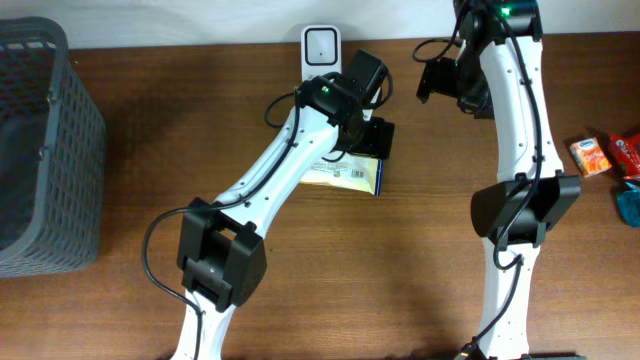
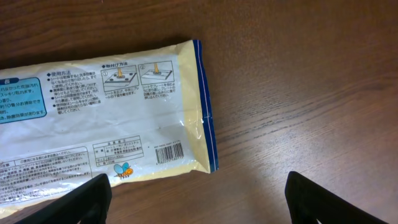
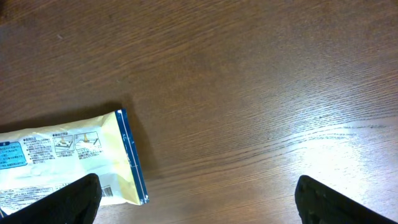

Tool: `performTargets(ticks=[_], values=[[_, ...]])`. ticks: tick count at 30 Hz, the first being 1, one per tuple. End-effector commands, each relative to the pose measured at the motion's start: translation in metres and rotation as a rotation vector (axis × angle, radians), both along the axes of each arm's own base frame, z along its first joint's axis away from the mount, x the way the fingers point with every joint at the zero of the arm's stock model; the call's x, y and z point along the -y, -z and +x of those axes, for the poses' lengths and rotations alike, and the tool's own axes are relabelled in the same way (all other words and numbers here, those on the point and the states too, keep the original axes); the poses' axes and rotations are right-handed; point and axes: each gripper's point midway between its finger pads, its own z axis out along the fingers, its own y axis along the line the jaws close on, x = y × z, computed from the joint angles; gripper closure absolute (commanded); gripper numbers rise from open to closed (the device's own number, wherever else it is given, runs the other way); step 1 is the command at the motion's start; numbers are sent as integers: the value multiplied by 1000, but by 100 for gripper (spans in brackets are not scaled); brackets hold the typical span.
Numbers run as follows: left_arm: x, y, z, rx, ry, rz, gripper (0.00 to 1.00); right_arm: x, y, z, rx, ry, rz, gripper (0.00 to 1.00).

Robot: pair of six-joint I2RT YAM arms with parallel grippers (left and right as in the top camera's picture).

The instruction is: Scan the item barcode

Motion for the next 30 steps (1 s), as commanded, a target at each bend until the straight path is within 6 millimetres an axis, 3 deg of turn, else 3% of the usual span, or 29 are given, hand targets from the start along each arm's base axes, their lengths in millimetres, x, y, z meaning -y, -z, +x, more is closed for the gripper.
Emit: performTargets(ticks=[1, 2, 4, 5, 6, 8, 10, 12, 14, 18, 20, 22, 24, 25, 27, 29, 30], values=[[-17, -33, 23, 47, -49, -54, 24, 5, -4, 0, 11, 12, -15, 1], [-32, -37, 29, 41, -81, -47, 41, 5, -4, 0, 11, 12, -15, 1], [-92, -23, 38, -22, -196, 52, 87, 5, -4, 0, 11, 12, -15, 1], [-112, -10, 37, -73, -229, 79, 96, 5, -4, 0, 11, 12, -15, 1], [-119, 4, 32, -112, -238, 100, 99, 5, -4, 0, 11, 12, -15, 1], [-114, 51, 19, -193, -218, 129, 100, 5, -4, 0, 11, 12, -15, 1], [-110, 87, 20, -230, -249, 140, 100, 5, -4, 0, 11, 12, -15, 1], [-108, 113, 26, -247, -265, 146, 100, 5, -4, 0, 11, 12, -15, 1], [-118, 127, 31, -226, -281, 206, 100, 5, -4, 0, 11, 12, -15, 1], [-143, 125, 55, -176, -564, 205, 100, 5, -4, 0, 11, 12, -15, 1], [-128, 117, 57, -247, -562, 68, 100, 5, -4, 0, 11, 12, -15, 1], [-94, 87, 58, -296, -482, -118, 100, 5, -4, 0, 11, 12, -15, 1], [-57, 55, 46, -332, -287, -285, 100, 5, -4, 0, 11, 12, -15, 1], [-49, 54, 34, -379, -267, -297, 100, 5, -4, 0, 11, 12, -15, 1], [-35, 62, 4, -428, -217, -215, 100, 5, -4, 0, 11, 12, -15, 1], [-53, 81, -1, -342, -252, 13, 100, 5, -4, 0, 11, 12, -15, 1], [-50, 84, -7, -347, -240, 36, 100, 5, -4, 0, 11, 12, -15, 1]])
